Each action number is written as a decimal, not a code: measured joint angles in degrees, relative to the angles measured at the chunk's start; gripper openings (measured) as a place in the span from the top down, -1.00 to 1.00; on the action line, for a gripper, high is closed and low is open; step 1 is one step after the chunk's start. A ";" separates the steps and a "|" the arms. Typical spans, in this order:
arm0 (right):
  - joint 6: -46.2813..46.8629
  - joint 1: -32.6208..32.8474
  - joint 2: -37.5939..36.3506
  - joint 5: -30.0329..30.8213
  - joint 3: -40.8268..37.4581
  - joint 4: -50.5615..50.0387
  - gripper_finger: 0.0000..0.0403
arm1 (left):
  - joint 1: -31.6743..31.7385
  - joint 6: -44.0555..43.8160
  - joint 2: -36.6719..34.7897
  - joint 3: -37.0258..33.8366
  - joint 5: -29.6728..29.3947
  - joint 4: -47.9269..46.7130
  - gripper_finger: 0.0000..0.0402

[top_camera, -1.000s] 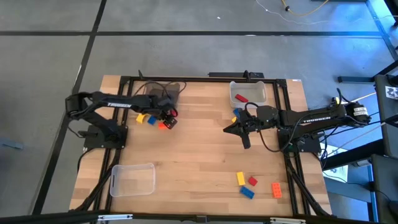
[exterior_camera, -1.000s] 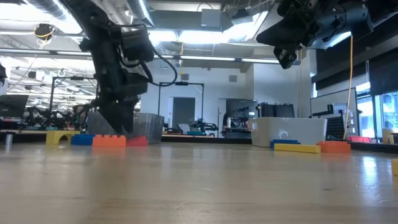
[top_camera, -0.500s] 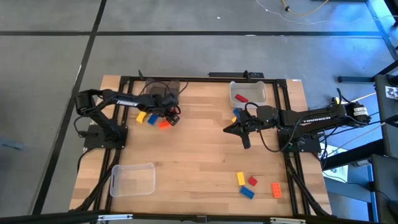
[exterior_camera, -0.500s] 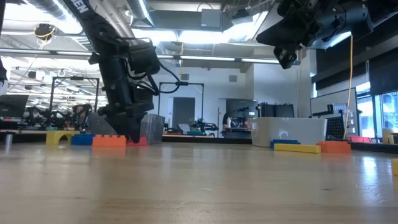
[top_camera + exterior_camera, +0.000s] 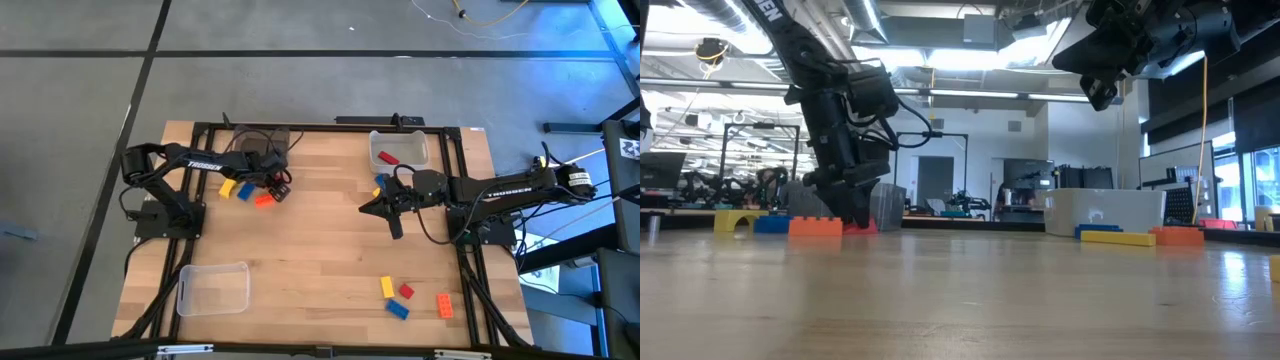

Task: Sort & place blocks by color
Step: Put the red triangular block into the gray bin

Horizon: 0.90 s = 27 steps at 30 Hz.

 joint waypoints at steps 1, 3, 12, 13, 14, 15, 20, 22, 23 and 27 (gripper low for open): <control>-0.02 0.00 0.00 0.00 0.00 0.00 1.00 | -0.11 -0.01 0.00 0.00 -0.15 0.00 -0.09; -0.06 0.00 0.00 0.00 0.00 0.00 1.00 | -0.39 -0.04 0.00 0.00 -0.40 0.00 -0.09; -0.09 0.00 0.00 0.00 0.00 0.02 1.00 | -2.01 -1.12 0.02 0.00 -3.08 0.50 -0.09; -0.11 0.00 0.00 0.00 0.00 0.02 1.00 | -2.01 -1.14 0.02 0.00 -2.92 0.50 -0.09; -0.10 -0.01 0.00 0.00 0.00 0.02 1.00 | -2.01 -1.16 0.02 0.00 -2.89 0.50 -0.08; -0.10 -0.01 0.00 0.00 0.00 0.02 1.00 | -2.01 -1.16 0.02 0.00 -2.91 0.50 -0.08; -0.09 0.00 0.00 0.00 0.00 0.02 1.00 | -1.99 -1.20 0.02 0.00 -2.95 0.67 -0.08; -0.10 0.00 0.00 0.00 0.00 0.02 1.00 | -1.99 -1.25 0.02 0.00 -2.80 1.19 -0.08; -0.10 -0.01 0.00 0.00 0.00 0.02 1.00 | -1.99 -1.30 0.02 0.00 -2.65 1.48 -0.08; -0.09 0.00 0.00 0.00 0.00 0.04 1.00 | -2.08 -1.44 0.02 0.00 -2.65 1.66 -0.08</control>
